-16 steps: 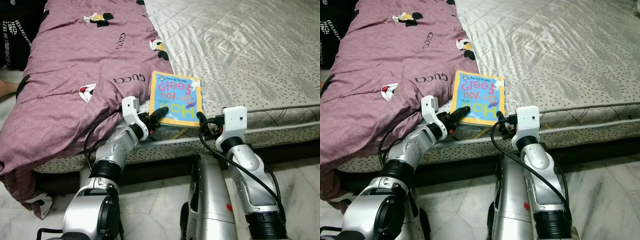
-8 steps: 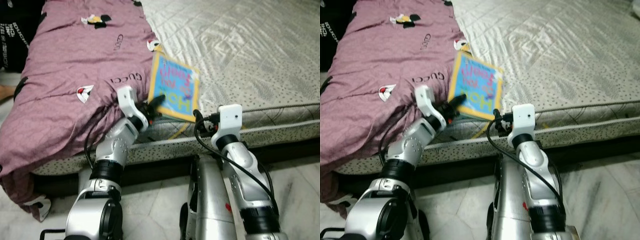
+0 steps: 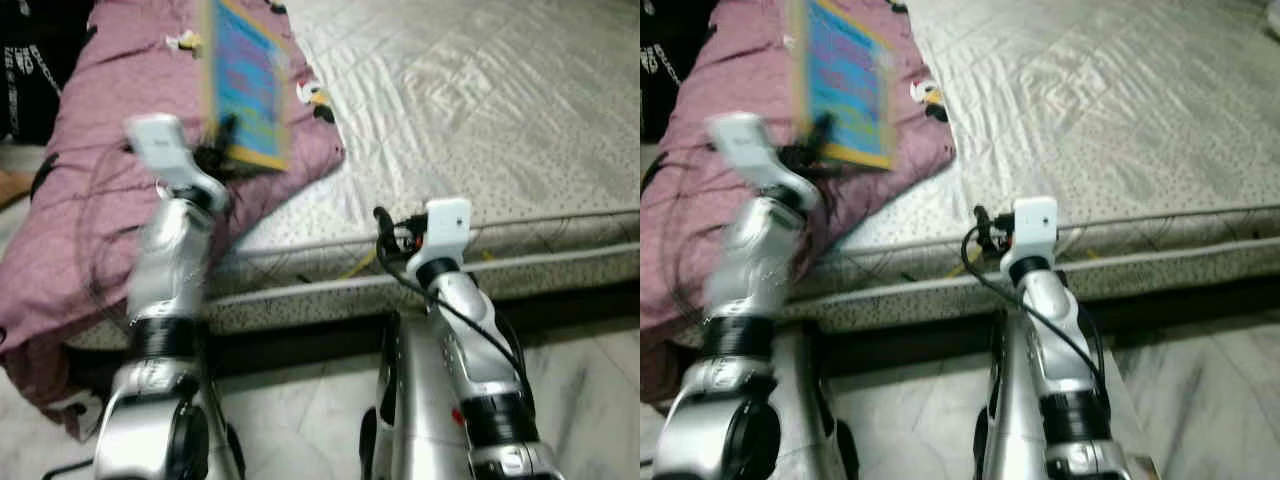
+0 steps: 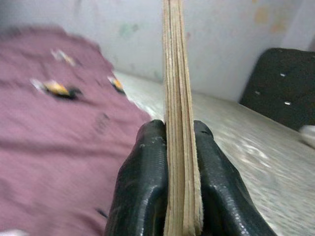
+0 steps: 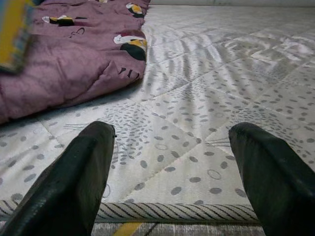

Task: Clean up the room

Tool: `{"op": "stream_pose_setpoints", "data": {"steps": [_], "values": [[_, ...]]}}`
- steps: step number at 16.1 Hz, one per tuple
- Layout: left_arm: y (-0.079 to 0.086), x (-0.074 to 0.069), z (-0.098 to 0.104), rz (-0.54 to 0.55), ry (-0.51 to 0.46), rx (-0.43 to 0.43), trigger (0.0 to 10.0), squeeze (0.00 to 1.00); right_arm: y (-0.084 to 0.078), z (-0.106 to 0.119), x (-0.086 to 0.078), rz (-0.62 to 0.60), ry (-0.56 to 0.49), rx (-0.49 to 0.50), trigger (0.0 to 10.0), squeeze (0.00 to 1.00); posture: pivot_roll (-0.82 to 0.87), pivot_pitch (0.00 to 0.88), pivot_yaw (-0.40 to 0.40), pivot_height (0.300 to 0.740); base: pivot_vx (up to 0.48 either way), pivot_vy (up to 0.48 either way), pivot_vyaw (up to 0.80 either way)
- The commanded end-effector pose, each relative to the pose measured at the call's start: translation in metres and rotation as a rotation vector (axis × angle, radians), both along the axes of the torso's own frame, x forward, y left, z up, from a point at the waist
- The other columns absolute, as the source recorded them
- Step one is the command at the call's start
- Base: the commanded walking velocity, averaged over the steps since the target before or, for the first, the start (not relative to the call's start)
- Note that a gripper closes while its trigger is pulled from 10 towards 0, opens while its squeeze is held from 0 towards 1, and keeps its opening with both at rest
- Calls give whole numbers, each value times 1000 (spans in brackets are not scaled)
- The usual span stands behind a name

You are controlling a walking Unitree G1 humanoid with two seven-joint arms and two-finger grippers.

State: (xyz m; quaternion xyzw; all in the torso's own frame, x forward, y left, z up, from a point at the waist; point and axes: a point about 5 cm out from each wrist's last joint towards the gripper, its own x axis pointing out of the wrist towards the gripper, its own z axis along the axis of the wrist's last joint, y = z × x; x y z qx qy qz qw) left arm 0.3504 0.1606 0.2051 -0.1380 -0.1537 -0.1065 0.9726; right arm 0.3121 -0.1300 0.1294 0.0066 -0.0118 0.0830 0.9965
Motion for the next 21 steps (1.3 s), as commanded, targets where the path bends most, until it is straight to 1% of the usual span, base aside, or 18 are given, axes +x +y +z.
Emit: {"op": "stream_pose_setpoints", "data": {"steps": [1, 2, 4, 5, 7, 9, 11, 12, 13, 14, 15, 17, 19, 21], "values": [[7, -7, 19, 44, -83, 44, 0, 0, -1, 0, 0, 12, 3, 40, 10000, 0, -61, 0, -8, 415, 0, 0, 0], [17, -15, 26, 94, -114, 85, 0, 0, 1, 0, -1, 22, -4, 55, 10000, 0, -55, 0, -7, 425, 0, 0, 0], [32, -29, 36, 157, -152, 127, 0, 0, 5, 0, 1, 27, -5, 79, 10000, 0, -32, 0, -11, 450, 0, 0, 0], [32, -31, 36, 162, -150, 133, 0, 0, 6, -1, 2, 27, -6, 79, 10000, 0, -26, 0, -12, 455, 0, 0, 0], [33, -51, 15, 188, -80, 165, 0, 0, 8, 2, 5, 34, -13, 86, 10000, 0, -22, 0, -12, 475, 0, 0, 0], [31, -67, -4, 198, -16, 185, 0, 0, 6, 2, 6, 31, -12, 91, 10000, 0, -20, 0, -13, 495, 0, 0, 0], [29, -73, -11, 211, 15, 185, 0, 0, 4, 1, 6, 29, -9, 94, 10000, 0, -17, 0, -15, 505, 0, 0, 0], [27, -78, -16, 227, 41, 183, 2706, 0, 4, 0, 6, 28, -5, 97, 10000, 0, -17, 0, -16, 515, 0, 0, 0], [26, -80, -18, 229, 48, 182, 2824, 0, 4, 0, 6, 28, -5, 98, 10000, 0, -17, 0, -16, 520, 0, 0, 0], [23, -86, -23, 232, 80, 188, 4510, 0, 4, 0, 6, 27, -5, 99, 10000, 0, -18, 0, -16, 530, 0, 0, 0], [20, -91, -27, 228, 104, 202, 10000, 0, 2, 0, 7, 22, -4, 100, 10000, 0, -18, 0, -17, 540, 0, 0, 0], [18, -93, -28, 225, 110, 206, 10000, 0, 0, -1, 7, 13, 2, 106, 10000, 0, -17, 0, -21, 550, 0, 0, 0], [16, -90, -22, 227, 101, 199, 10000, 0, 0, 0, 8, 13, 3, 109, 10000, 0, -19, 0, -23, 575, 0, 0, 0], [14, -87, -18, 228, 92, 197, 10000, 0, 0, 2, 9, 14, -2, 108, 10000, 0, -21, 0, -24, 590, 0, 0, 0]]}}
